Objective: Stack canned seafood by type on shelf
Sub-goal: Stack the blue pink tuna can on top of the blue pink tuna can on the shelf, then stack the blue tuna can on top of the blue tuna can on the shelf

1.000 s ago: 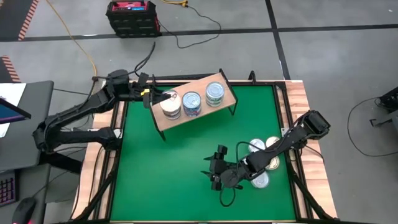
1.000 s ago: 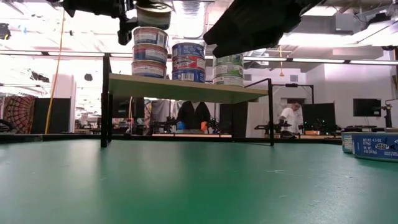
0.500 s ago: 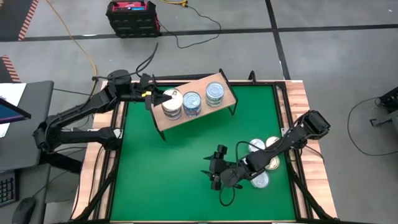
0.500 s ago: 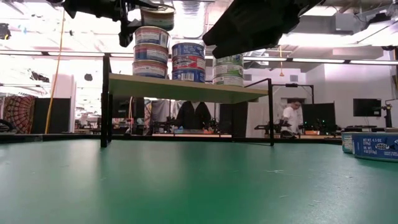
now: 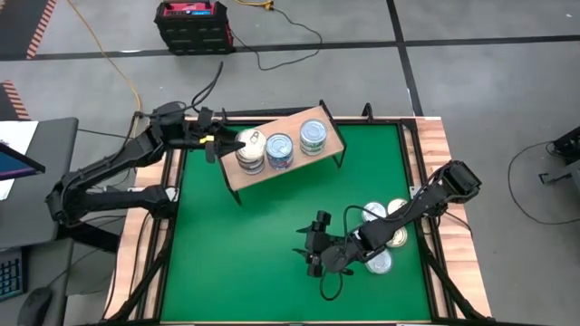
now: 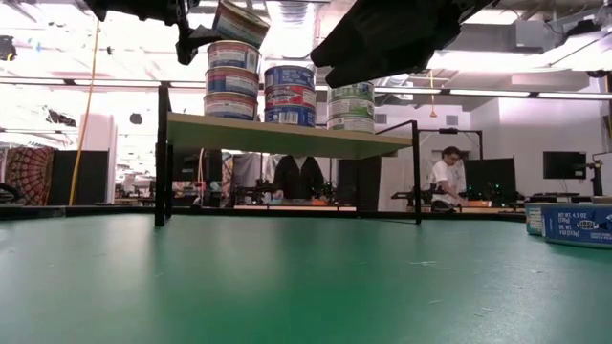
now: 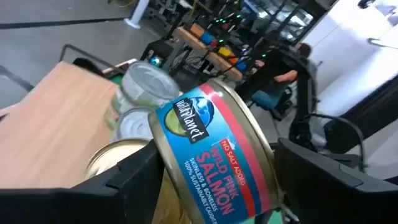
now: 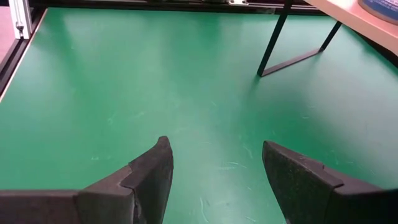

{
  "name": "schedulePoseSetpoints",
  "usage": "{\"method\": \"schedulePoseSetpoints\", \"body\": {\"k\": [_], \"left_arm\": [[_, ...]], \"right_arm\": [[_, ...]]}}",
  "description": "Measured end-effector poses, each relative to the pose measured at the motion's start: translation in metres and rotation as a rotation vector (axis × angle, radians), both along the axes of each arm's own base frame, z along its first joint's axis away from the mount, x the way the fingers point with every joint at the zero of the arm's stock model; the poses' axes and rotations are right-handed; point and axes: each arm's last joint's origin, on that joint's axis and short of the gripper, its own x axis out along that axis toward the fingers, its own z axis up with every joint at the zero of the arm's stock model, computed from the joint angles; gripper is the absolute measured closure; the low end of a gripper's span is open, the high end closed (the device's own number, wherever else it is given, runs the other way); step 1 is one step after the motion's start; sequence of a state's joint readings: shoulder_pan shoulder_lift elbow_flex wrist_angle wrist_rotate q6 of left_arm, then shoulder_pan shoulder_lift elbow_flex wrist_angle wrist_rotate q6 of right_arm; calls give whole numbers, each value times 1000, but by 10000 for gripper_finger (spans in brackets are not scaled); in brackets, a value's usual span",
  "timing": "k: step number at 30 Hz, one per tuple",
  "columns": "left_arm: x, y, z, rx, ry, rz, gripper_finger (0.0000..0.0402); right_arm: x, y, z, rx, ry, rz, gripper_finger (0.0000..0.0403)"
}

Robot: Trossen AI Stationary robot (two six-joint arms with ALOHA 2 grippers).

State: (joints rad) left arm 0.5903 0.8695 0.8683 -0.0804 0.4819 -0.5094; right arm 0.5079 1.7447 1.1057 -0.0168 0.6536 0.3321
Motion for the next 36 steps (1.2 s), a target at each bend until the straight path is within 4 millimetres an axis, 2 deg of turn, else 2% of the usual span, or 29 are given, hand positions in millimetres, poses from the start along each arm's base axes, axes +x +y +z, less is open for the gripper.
{"method": "schedulePoseSetpoints", "body": {"k": [10,18,24,28,32,36], "left_arm": [[-3,-1,-7,6,73,35,111],[-10,-4,16,107,111,76,111],[-11,-8,10,135,242,105,111],[-11,-10,12,160,238,107,111],[-19,-16,26,239,170,107,111],[-34,-33,42,396,94,104,111]], "right_arm": [[0,0,0,2,-3,1,127],[0,0,0,2,-2,2,127],[0,0,0,3,-2,2,127],[0,0,0,3,-2,3,127],[0,0,0,2,-1,3,127],[-1,0,-1,-7,14,2,127]]}}
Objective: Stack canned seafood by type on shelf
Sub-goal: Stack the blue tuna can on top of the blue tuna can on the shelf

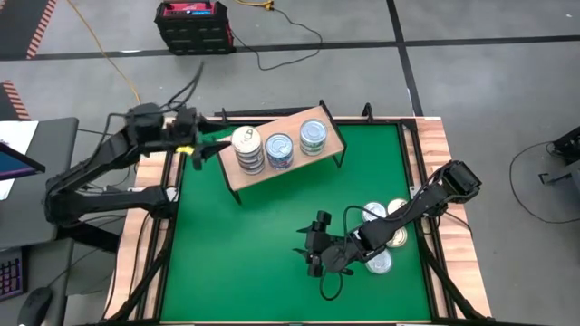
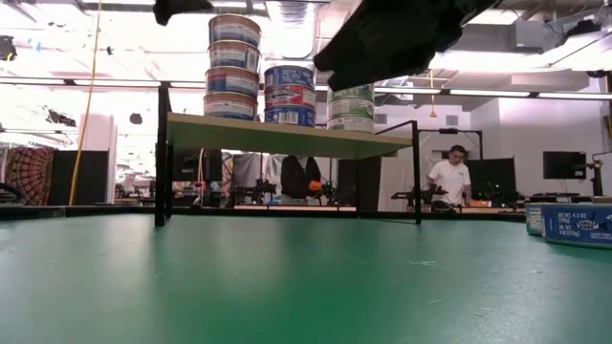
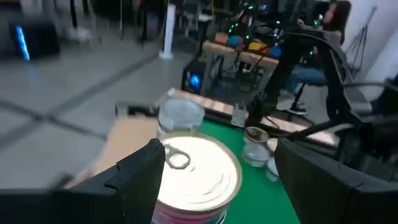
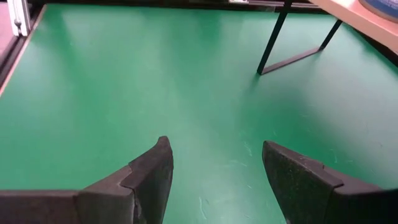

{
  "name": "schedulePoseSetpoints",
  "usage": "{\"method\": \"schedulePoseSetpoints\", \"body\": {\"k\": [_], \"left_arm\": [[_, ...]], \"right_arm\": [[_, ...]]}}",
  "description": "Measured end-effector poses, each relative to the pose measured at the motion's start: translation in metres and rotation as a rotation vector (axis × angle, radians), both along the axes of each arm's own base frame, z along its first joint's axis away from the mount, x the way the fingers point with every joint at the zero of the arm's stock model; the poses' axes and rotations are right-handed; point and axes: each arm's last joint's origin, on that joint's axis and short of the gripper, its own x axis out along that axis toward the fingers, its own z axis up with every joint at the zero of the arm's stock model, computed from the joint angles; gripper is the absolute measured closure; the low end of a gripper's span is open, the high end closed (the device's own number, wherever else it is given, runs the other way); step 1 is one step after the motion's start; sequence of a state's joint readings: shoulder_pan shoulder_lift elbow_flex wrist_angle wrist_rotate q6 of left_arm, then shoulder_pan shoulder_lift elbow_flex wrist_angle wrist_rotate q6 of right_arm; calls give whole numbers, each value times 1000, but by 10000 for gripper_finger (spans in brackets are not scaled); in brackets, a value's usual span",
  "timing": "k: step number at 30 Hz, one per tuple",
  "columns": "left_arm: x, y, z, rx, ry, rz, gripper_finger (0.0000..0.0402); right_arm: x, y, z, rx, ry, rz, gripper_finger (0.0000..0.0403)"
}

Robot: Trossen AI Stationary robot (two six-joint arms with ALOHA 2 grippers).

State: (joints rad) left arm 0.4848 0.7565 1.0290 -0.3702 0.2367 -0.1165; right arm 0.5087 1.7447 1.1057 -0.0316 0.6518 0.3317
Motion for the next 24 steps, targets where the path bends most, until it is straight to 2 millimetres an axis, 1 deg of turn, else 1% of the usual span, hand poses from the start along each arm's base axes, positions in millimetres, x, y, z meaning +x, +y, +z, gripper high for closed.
{"method": "schedulePoseSetpoints", "body": {"k": [2,4,7,11,14,19,24], "left_arm": [[-4,-11,3,97,2,-33,111],[-5,-22,-1,165,25,-91,111],[-1,-39,-19,226,79,-168,111],[8,-61,-49,286,178,-207,111],[11,-79,-65,314,216,-229,111],[8,-105,-86,307,246,-236,111],[8,-129,-108,281,261,-268,111]], "right_arm": [[-1,0,-1,-7,13,0,127],[-1,-1,-2,-12,23,0,127],[-3,-1,-4,-18,43,-4,127],[-7,-4,-9,-26,101,-24,127],[-13,-7,-9,-12,145,-57,127],[-25,-6,2,31,152,-89,127],[-38,-4,20,74,106,-112,127]]}}
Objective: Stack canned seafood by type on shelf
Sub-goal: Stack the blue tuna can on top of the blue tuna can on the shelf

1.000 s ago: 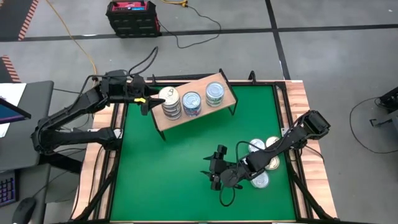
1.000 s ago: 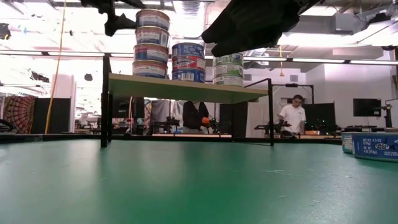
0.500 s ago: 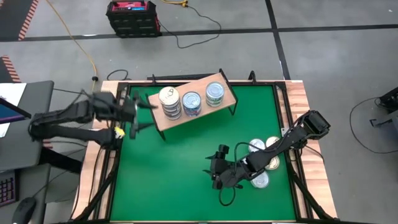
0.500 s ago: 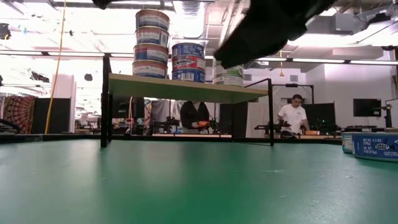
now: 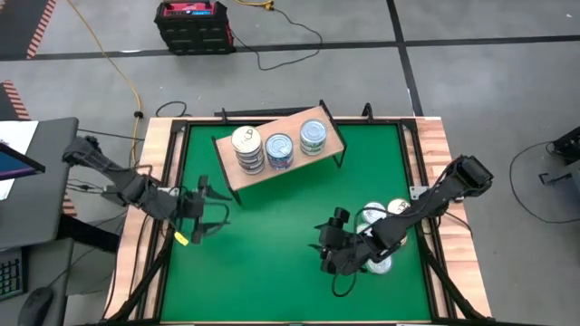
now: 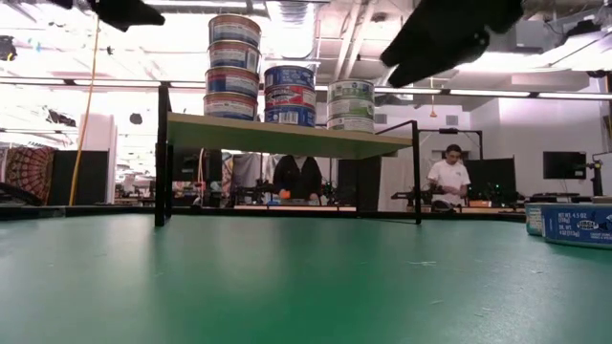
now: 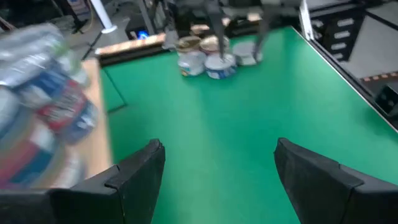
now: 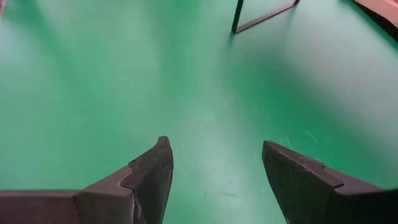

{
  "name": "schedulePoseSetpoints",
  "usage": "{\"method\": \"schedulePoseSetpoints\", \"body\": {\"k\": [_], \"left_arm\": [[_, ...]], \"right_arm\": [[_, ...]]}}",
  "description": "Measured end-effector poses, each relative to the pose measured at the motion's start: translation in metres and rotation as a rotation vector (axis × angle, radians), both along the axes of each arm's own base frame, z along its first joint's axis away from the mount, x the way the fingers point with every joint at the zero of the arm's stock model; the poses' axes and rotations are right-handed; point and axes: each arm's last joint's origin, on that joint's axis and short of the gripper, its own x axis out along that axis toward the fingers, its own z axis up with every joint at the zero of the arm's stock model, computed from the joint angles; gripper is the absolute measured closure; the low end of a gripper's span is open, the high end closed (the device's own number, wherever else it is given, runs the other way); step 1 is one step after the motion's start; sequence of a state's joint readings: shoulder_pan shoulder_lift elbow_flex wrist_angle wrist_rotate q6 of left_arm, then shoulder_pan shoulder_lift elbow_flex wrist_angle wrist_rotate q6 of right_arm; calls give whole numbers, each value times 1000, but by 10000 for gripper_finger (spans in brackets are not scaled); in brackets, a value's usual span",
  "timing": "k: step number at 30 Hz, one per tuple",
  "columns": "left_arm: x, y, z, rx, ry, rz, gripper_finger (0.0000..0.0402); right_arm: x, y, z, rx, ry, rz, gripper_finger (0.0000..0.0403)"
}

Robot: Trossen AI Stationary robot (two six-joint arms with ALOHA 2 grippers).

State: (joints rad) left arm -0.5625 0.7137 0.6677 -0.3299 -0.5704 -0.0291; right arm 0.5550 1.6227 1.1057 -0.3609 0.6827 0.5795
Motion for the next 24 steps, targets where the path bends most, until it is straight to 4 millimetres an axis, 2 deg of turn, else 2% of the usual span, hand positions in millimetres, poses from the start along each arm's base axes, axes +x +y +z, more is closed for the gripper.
{"method": "schedulePoseSetpoints", "body": {"k": [5,8,12,16,24], "left_arm": [[8,-18,-22,-48,75,2,111],[14,-27,-32,-100,123,15,111],[26,-39,-47,-145,187,26,111],[40,-51,-63,-141,238,27,111],[67,-71,-91,-51,241,-10,111]], "right_arm": [[-16,-11,14,81,12,-88,127],[-25,-27,14,156,138,-149,127],[-35,-46,4,287,393,-230,127],[-41,-53,-9,372,625,-280,127],[-49,-57,-32,314,898,-384,127]]}}
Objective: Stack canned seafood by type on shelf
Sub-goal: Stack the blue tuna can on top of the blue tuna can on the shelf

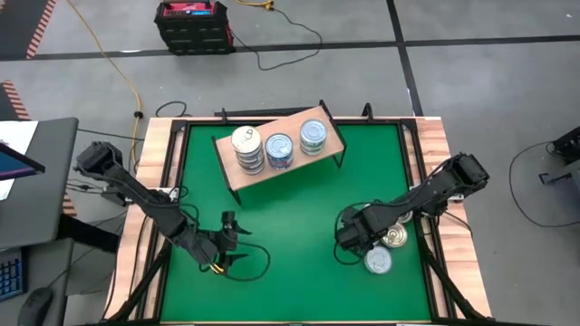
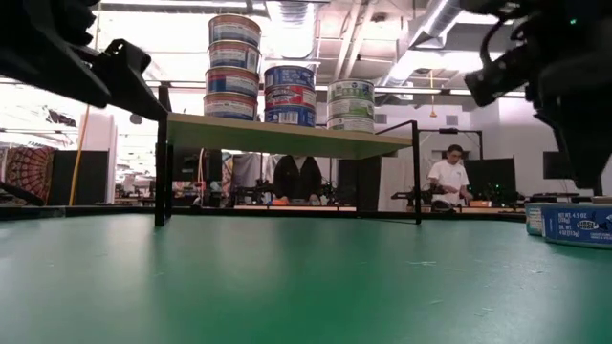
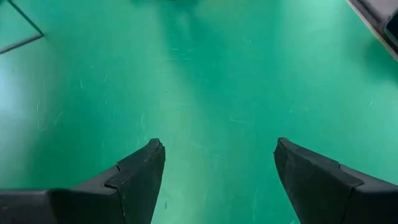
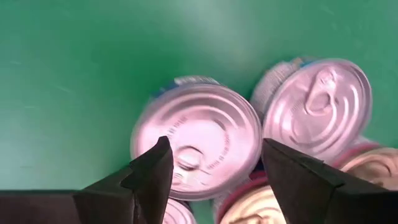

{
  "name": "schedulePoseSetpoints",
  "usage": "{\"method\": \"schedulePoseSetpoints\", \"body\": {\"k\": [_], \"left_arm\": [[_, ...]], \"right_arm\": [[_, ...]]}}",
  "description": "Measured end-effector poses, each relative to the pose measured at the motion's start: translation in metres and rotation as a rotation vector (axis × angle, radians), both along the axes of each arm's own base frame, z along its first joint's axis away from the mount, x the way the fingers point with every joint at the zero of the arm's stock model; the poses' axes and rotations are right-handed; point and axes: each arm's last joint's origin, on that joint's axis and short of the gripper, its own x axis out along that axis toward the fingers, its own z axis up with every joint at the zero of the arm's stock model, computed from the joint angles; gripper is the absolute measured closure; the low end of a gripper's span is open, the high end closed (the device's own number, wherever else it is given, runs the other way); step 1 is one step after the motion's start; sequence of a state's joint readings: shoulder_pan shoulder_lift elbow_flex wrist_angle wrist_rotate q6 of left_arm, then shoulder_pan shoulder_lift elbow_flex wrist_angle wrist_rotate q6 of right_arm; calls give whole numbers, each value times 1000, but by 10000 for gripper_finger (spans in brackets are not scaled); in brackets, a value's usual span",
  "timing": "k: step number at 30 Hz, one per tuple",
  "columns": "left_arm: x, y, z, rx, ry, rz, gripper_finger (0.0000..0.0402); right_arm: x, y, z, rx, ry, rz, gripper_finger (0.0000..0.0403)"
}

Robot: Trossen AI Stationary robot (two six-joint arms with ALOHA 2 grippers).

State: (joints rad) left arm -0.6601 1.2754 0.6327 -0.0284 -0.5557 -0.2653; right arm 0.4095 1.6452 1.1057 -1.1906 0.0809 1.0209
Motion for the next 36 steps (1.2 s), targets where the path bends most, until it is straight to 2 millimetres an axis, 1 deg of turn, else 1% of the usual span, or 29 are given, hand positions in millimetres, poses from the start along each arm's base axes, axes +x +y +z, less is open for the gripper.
{"method": "schedulePoseSetpoints", "body": {"k": [3,6,9,12,14,16,19,21,23,26,30,33,36], "left_arm": [[4,-3,-5,30,-1,-11,111],[6,-4,-7,49,-15,5,111],[7,-3,-6,55,-32,26,111],[8,-4,-3,49,-64,30,111],[9,-5,-1,40,-83,24,111],[10,-6,0,31,-93,21,111],[10,-7,1,6,-97,1,111],[10,-8,0,-38,-79,-30,111],[10,-10,-1,-88,-60,-58,111],[13,-13,-7,-120,-43,-58,111],[24,-19,-22,-120,-46,-51,111],[33,-21,-35,-97,-53,-53,111],[41,-19,-45,-95,-58,-32,111]], "right_arm": [[1,2,-7,-9,38,2,127],[10,5,-18,6,15,7,127],[23,12,-28,65,-53,63,127],[50,20,-28,106,-219,141,127],[64,22,-21,61,-311,178,127],[79,24,-9,-5,-426,227,127],[97,28,22,-90,-577,295,127],[101,30,35,-106,-599,338,127],[99,34,37,-108,-577,369,127],[89,36,31,-84,-484,379,127],[67,37,16,-32,-292,321,127],[53,40,14,-62,-191,278,127],[42,41,14,-101,-116,243,127]]}}
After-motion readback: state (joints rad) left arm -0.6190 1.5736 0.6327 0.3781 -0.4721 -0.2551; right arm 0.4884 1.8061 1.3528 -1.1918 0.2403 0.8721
